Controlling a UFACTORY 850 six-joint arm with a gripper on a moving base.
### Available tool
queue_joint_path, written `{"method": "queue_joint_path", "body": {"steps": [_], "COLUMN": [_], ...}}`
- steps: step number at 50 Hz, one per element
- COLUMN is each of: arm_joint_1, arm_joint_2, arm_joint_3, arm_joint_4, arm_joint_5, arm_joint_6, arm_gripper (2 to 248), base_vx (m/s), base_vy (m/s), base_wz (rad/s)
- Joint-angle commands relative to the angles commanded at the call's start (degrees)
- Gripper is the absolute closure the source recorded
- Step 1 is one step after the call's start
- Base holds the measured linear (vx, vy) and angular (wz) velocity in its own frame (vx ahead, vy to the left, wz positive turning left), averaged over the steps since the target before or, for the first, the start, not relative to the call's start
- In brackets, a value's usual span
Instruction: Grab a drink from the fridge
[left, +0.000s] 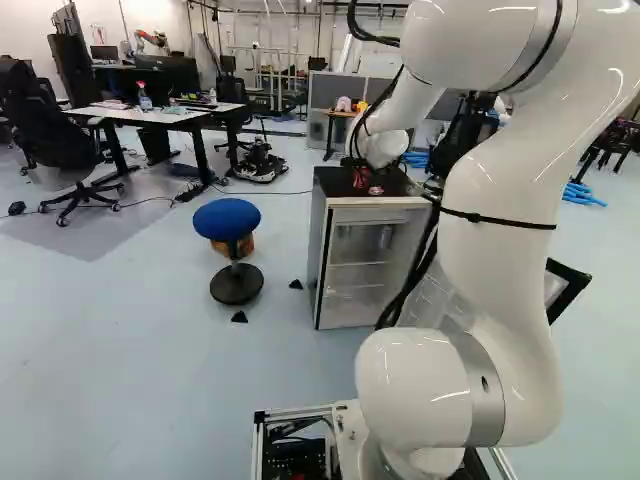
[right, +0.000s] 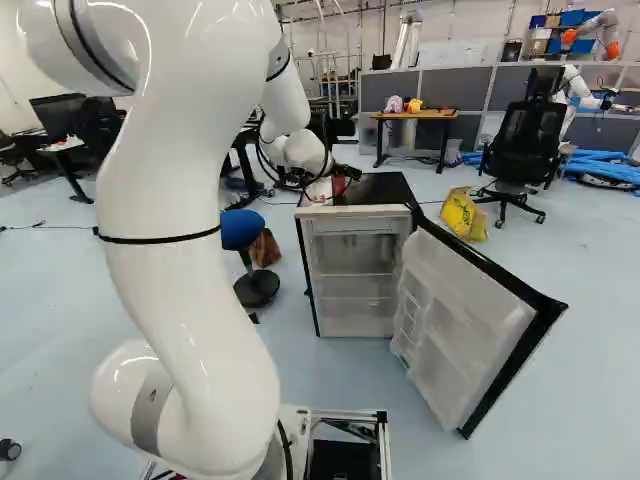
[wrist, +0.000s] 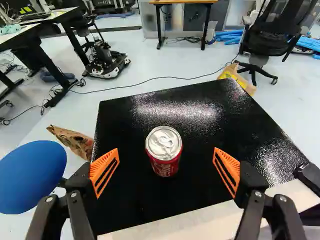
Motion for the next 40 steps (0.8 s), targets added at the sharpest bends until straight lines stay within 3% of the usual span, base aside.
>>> {"method": "queue_joint_path", "body": {"steps": [23,40], "arm_joint_1": [-1.87,-4.63], "arm_joint_2": [5.01,7.26], "arm_joint_3": [5.91,8.42], "arm_joint_4": [0.0,-0.46], "arm_joint_5": [-0.4,-7.68], "arm_joint_6": [0.0,0.0], "arm_gripper": [3,3], "base_vx": [0.0,0.0], "base_vy": [0.0,0.0], "base_wz": [0.0,0.0]}}
